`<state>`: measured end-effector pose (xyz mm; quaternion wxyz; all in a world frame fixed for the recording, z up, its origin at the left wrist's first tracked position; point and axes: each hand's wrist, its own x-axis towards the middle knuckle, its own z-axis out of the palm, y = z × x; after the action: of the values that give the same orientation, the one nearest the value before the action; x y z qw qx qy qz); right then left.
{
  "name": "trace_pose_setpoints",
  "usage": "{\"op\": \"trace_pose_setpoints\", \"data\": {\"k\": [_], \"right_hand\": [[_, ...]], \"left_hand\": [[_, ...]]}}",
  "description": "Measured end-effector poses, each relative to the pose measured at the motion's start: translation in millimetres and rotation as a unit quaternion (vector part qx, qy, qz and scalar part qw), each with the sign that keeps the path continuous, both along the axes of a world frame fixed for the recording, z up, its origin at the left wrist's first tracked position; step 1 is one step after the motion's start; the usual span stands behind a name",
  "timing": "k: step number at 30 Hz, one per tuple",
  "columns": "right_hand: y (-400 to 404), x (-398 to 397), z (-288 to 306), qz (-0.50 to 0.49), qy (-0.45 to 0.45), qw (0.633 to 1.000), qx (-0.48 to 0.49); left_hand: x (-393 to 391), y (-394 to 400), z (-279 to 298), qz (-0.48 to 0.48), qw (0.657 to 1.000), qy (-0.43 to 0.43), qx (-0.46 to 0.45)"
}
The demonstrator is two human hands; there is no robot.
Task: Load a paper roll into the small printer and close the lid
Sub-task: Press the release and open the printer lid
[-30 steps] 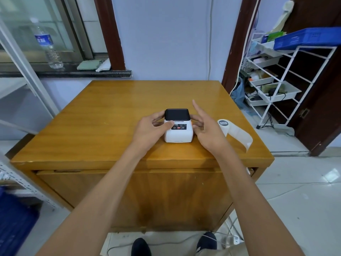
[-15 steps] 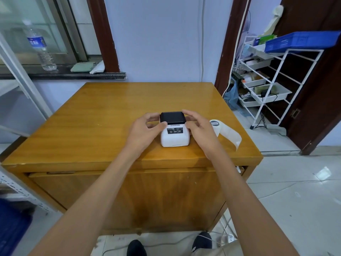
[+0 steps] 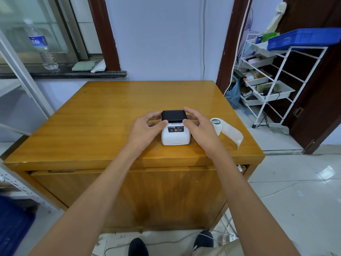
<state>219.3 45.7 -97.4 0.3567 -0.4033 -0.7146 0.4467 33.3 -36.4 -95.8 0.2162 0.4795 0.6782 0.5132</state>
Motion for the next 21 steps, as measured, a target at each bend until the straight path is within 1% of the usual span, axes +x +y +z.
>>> {"op": "trace_pose_setpoints", "data": {"k": [10,16,18,21], "right_hand": [[1,-4,1,-0.024,0.002,1.0,0.011],[1,-12,4,-0.054,-0.013,0.998,0.031],[1,-16,6,-0.066,-0.02,0.997,0.018],[6,-21,15,-0.069,-0.049,0.996,-0.034]], "left_hand": [[0,0,1,-0.007,0.999,-0.034,0.005],[2,-1,2,-0.012,0.999,-0.036,0.005],[3,-1,3,-0.014,0.999,-0.037,0.007],[4,-2,4,-0.019,0.999,-0.037,0.009]]}}
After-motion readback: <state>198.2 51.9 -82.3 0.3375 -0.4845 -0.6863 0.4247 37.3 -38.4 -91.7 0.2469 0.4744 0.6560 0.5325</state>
